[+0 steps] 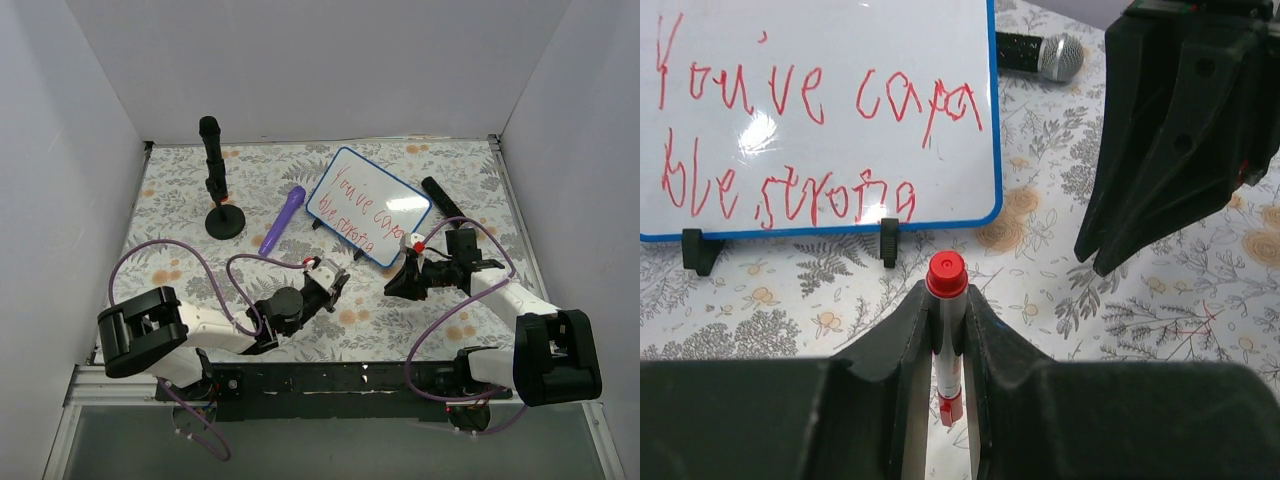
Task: Write a sentence on the whiteboard
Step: Place the whiteboard marker at the center of the board.
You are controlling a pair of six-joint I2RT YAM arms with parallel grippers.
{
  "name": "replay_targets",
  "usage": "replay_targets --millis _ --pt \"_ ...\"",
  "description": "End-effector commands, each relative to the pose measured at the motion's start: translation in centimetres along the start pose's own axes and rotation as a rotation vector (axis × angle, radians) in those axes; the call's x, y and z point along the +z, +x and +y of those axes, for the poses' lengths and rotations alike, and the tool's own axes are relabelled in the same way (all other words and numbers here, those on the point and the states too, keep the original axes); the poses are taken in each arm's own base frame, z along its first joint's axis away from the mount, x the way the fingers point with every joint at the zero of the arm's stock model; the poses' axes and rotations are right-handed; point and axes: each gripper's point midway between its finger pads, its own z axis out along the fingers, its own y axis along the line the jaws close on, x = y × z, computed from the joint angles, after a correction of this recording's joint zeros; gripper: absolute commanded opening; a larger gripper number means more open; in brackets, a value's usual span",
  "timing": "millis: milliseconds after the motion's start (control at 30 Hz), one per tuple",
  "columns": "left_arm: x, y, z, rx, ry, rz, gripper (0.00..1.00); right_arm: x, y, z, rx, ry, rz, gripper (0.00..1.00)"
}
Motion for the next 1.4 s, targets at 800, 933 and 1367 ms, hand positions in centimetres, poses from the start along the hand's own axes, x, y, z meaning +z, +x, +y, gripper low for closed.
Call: replay_targets --millis 800,933,1367 --pt "-2.5 -3.1 1.0 -0.102 -0.037 -0.149 0.0 -1.0 -1.9 0.3 -0.118 -0.029 -0.065 0.4" --pt "-2.9 -5.7 0.1 -0.19 0.014 -0.177 0.0 -1.1 -2.7 1.2 -0.173 -0.076 -0.085 0.57" --pt "-5.5 -8.6 -1.8 -0.595 0.162 -0.261 0.0 -0.8 -9.8 5.6 -0.11 -0.331 -0.099 0.82"
